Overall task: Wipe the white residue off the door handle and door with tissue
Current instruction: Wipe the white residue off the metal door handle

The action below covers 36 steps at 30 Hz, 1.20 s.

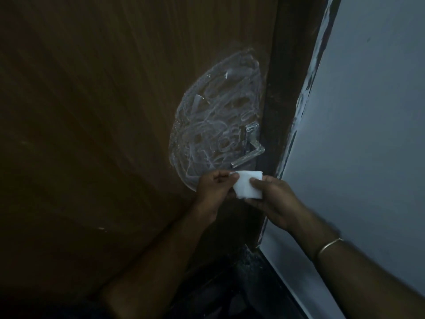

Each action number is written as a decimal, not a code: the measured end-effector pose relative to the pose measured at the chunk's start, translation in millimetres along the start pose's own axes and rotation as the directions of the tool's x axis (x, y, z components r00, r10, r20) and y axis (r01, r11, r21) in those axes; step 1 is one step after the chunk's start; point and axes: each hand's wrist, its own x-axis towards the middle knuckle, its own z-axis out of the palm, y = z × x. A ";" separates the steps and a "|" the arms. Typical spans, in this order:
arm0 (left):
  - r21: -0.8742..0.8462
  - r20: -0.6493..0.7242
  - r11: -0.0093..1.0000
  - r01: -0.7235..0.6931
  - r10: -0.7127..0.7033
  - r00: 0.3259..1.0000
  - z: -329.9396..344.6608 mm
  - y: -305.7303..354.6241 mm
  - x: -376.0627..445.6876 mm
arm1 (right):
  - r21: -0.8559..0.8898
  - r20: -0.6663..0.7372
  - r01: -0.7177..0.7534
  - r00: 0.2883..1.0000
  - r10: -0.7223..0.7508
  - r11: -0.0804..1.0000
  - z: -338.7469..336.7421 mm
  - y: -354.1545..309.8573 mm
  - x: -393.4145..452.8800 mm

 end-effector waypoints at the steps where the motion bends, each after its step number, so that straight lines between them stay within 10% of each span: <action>1: 0.006 -0.034 1.000 -0.024 0.024 0.999 1.2 1.2 3.4 | -0.028 -0.033 0.029 0.999 -0.030 0.999 -1.8 -3.9 2.6; 5: 0.202 -0.174 0.972 -0.123 0.159 0.972 4.2 4.7 16.9 | -0.440 -0.226 0.265 0.892 -0.391 0.858 -2.4 -16.9 10.5; 9: 0.308 -0.171 0.936 -0.170 0.230 0.958 6.6 8.9 25.7 | -0.710 -0.008 0.578 0.564 -0.826 0.402 12.0 -25.4 9.0; 19: 0.315 -0.080 0.925 -0.212 0.249 0.965 2.8 8.3 32.5 | -0.770 0.619 0.552 0.526 -0.584 -0.319 10.2 5.1 32.0; 36: 0.185 -0.087 0.980 -0.074 0.091 0.992 4.4 9.4 34.8 | -0.682 0.712 0.572 0.381 -0.589 -0.455 17.8 -5.6 41.1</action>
